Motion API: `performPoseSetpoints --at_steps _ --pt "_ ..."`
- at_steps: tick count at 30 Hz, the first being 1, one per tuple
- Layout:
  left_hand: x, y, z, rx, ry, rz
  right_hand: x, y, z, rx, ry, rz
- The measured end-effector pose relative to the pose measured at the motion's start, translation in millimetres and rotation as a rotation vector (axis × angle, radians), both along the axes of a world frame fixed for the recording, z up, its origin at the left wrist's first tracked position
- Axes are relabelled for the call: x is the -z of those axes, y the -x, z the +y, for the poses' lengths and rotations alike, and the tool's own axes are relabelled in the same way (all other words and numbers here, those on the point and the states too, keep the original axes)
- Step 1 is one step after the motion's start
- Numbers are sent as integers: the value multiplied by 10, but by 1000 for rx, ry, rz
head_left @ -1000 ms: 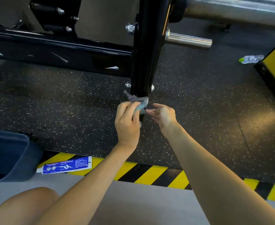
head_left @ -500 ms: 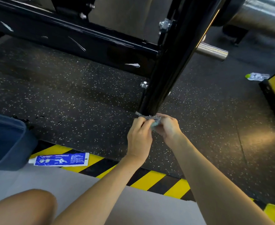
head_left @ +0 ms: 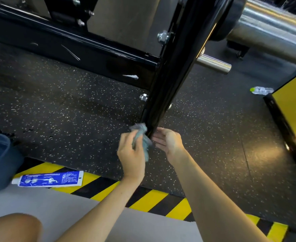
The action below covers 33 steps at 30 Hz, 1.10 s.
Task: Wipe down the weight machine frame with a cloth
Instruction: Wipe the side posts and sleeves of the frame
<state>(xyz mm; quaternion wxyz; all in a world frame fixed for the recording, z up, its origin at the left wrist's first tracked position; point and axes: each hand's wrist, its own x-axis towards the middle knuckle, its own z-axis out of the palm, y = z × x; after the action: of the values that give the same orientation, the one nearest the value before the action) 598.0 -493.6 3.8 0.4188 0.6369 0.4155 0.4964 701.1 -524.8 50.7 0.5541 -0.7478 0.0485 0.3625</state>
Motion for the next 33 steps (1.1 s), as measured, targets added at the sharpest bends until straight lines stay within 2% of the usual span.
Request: performPoseSetpoints --at_steps 2,4,7,10,11,12,16,18,20,22,23,24,29,31,33 --pt "-209 -57 212 -30 -31 2 17 6 3 -16 -3 -9" --pt "-365 -157 308 54 -105 45 36 18 45 7 0 -31" --pt "-247 -191 346 201 -81 120 76 24 121 63 -18 -45" --pt "156 -83 440 319 187 357 151 40 127 82 -29 -60" --pt "206 -64 451 324 276 379 180 43 108 91 -35 -64" --pt "179 -66 438 305 301 355 219 38 103 90 -40 -71" --pt "-277 -198 252 163 46 64 319 -6 134 73 -42 -96" --pt "-215 -222 211 148 -24 52 330 11 145 83 -22 -111" --pt "49 -186 259 207 15 173 363 28 132 94 -53 -104" --pt "265 -123 338 277 147 338 375 35 122 92 -70 -88" --pt "292 -113 363 298 213 358 376 35 110 86 -76 -85" --pt "257 -131 374 295 242 333 378 24 101 84 -80 -81" --pt "-208 -280 310 191 159 -28 398 19 125 -9 -68 -54" --pt "-85 -305 324 213 143 -45 416 27 129 20 -77 -37" --pt "190 -313 397 248 211 0 427 15 126 31 -87 -31"
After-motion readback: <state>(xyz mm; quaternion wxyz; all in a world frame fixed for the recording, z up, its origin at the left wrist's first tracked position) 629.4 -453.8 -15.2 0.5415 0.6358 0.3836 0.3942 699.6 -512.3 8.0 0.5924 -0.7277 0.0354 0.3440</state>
